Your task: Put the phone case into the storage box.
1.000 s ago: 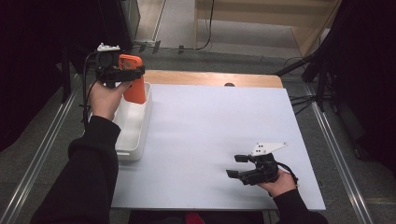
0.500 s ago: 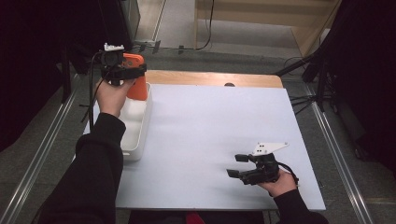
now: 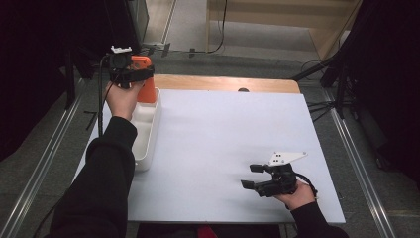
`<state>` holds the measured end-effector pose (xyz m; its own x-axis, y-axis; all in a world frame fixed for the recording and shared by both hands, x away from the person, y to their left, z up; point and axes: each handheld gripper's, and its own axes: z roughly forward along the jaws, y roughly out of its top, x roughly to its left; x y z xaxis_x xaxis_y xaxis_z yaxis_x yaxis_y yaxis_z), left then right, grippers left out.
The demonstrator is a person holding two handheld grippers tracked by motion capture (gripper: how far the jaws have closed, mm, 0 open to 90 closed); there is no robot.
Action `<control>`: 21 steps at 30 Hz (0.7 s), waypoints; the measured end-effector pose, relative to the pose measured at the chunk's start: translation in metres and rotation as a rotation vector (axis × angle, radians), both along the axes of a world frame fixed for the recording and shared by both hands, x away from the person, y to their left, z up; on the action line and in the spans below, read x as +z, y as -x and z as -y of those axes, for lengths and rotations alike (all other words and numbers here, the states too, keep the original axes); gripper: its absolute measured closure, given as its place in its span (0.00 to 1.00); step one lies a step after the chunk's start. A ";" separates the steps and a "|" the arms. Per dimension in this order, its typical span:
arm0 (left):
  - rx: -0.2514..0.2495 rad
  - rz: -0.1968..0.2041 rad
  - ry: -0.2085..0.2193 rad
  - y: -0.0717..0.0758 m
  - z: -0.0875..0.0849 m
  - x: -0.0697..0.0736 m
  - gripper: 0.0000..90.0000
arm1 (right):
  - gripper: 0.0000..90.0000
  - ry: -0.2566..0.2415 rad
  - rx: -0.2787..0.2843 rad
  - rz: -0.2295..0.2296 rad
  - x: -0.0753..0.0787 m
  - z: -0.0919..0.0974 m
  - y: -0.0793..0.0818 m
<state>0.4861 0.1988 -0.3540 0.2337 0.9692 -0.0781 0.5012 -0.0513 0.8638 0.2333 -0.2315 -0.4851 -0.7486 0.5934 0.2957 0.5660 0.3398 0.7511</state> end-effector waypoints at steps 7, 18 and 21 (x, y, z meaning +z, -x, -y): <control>0.028 -0.011 -0.037 -0.007 0.003 -0.010 0.17 | 0.30 -0.001 0.005 0.001 0.000 0.000 0.000; 0.029 -0.043 -0.031 -0.014 0.006 -0.024 0.17 | 0.30 -0.006 0.004 -0.001 0.000 0.000 0.001; 0.030 -0.045 -0.031 -0.015 0.005 -0.027 0.17 | 0.30 -0.004 0.005 -0.001 0.000 0.000 0.000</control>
<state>0.5012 0.1934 -0.3815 0.2015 0.9778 -0.0580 0.5412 -0.0618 0.8387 0.2332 -0.2315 -0.4852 -0.7513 0.5883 0.2991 0.5651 0.3394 0.7520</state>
